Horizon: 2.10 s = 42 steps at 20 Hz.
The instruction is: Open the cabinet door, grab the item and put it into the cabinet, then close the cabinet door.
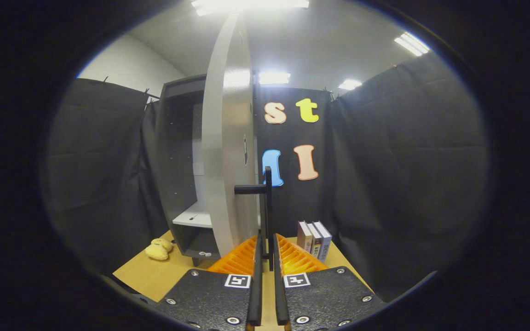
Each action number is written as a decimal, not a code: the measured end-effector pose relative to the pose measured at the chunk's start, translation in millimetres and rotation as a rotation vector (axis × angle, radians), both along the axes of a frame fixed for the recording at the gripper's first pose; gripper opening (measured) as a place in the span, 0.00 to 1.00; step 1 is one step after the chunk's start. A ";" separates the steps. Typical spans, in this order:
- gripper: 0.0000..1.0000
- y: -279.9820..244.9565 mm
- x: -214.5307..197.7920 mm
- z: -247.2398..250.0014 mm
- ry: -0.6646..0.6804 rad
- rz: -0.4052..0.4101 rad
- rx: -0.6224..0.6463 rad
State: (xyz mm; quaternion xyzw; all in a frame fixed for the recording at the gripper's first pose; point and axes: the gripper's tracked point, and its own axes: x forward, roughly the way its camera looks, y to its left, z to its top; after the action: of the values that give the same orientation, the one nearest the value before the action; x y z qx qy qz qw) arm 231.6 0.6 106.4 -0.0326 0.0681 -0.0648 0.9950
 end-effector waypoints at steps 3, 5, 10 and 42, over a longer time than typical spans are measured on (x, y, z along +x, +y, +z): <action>0.08 -2.9 -6.2 -0.3 -0.016 -0.002 0.034; 0.06 12.7 -17.3 11.1 -0.047 0.015 0.059; 0.29 61.6 -45.4 57.9 -0.213 0.077 0.029; 0.93 252.3 33.7 -299.3 0.032 0.203 0.073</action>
State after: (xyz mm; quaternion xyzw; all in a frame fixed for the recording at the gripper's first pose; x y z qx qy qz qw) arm 265.3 252.9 -192.9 -0.0039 0.0827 0.0395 0.9958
